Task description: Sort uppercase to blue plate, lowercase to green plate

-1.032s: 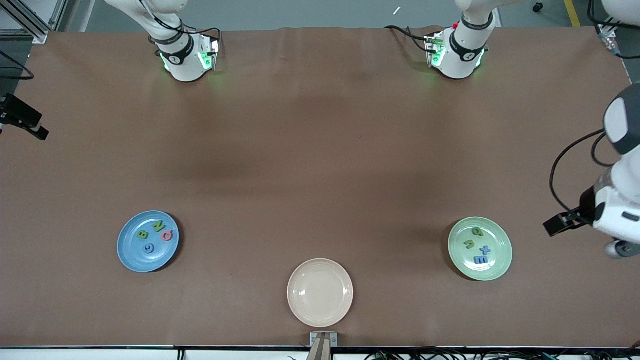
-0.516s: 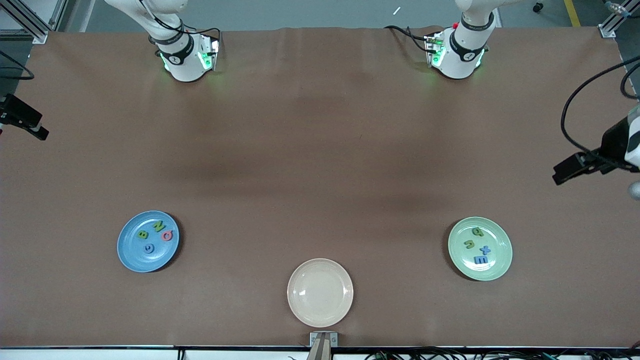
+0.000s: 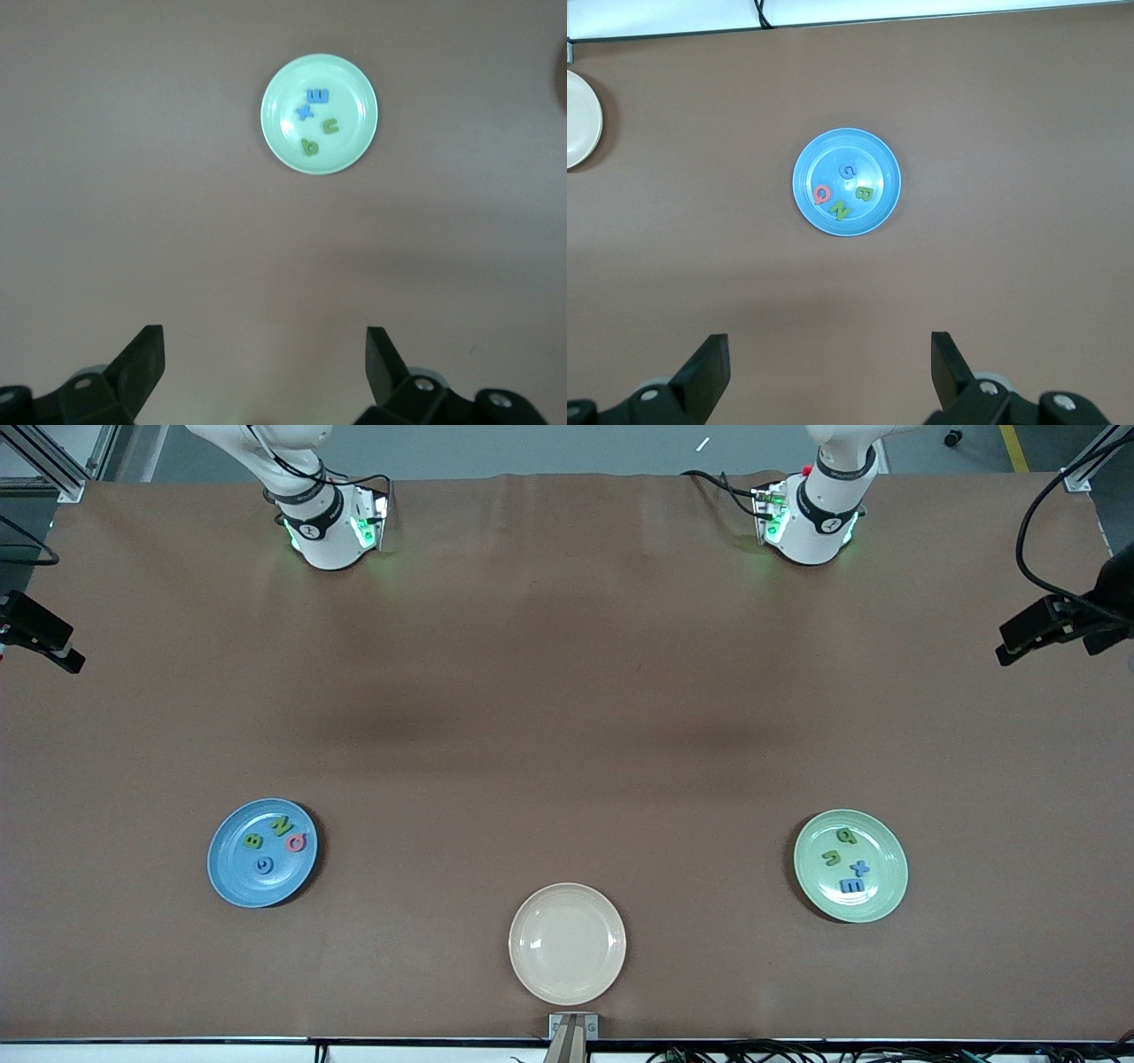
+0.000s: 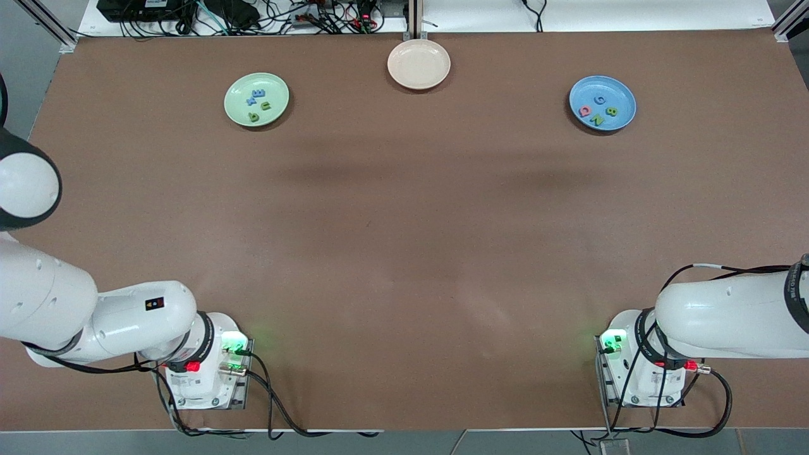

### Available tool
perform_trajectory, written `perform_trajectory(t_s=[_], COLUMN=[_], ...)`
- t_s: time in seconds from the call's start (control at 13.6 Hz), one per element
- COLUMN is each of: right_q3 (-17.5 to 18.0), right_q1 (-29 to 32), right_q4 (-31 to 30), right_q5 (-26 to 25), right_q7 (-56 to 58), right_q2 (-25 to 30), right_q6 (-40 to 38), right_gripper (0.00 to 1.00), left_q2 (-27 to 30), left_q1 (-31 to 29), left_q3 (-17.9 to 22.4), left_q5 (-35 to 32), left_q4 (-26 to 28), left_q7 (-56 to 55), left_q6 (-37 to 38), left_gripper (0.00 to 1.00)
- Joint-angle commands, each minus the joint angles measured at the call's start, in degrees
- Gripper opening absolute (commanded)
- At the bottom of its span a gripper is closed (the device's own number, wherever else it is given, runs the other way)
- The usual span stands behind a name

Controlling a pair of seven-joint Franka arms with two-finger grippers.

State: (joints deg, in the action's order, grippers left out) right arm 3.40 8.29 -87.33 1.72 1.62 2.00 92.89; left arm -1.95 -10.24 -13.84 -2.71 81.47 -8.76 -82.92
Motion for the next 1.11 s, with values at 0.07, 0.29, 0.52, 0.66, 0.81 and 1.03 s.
perform_trajectory(t_s=[0.07,0.29,0.52,0.66,0.81,1.03], right_q3=[0.99,0.99,0.99,0.99,0.99,0.91], right_q1=[1.11,1.11,1.11,1.11,1.11,1.11], right_q4=[0.5,0.5,0.5,0.5,0.5,0.59], right_q5=[-0.14,-0.14,-0.14,-0.14,-0.14,-0.23], right_q7=[-0.3,-0.3,-0.3,-0.3,-0.3,-0.3], right_q2=[0.2,0.2,0.2,0.2,0.2,0.2], right_q6=[-0.51,-0.51,-0.51,-0.51,-0.51,-0.51], right_gripper=[1.0,1.0,1.0,1.0,1.0,1.0], left_q2=[5.91,6.35,7.4,8.19,8.81,8.9], left_q1=[6.01,11.02,13.57,12.53,7.45,5.24], left_q3=[6.44,10.66,12.87,11.82,5.52,3.47], left_q5=[2.09,3.32,3.32,3.24,3.24,3.06], left_q4=[8.09,8.88,10.98,11.43,11.43,11.69], left_q7=[1.56,1.56,1.56,1.56,1.64,1.64], left_q6=[-2.42,-2.16,-2.24,-2.16,-2.24,-2.25], left_gripper=[1.0,1.0,1.0,1.0,1.0,1.0])
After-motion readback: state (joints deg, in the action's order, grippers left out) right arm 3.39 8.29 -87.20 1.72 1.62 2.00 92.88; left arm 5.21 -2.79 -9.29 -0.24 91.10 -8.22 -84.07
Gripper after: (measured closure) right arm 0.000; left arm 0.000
